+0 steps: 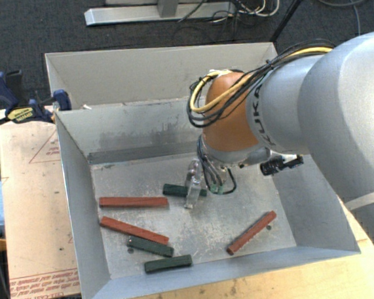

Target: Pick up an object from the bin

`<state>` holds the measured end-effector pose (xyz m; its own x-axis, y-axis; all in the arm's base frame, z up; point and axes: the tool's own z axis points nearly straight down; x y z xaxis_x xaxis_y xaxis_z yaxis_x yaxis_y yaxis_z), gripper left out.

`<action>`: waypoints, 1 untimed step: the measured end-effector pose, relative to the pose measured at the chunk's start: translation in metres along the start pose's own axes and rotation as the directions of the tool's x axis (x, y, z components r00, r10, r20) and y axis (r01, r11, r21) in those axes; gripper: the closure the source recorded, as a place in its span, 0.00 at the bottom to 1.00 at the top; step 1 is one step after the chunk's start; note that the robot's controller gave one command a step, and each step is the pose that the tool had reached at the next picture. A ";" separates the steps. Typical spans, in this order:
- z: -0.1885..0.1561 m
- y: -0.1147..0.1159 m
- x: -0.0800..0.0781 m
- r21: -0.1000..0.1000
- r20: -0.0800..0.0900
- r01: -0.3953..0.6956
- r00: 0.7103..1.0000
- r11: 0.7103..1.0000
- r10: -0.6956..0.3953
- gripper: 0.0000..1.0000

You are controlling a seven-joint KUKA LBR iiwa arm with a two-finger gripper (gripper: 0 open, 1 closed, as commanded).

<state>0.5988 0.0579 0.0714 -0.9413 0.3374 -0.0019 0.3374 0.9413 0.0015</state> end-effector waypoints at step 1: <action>-0.048 0.001 -0.001 -0.002 0.004 0.001 1.000 1.000 -0.001 1.00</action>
Offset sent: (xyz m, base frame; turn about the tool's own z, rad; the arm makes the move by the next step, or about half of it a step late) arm -0.0002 0.0000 0.0451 0.0000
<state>0.6001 0.0582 0.1194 -0.9416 0.3365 -0.0058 0.3365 0.9417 0.0035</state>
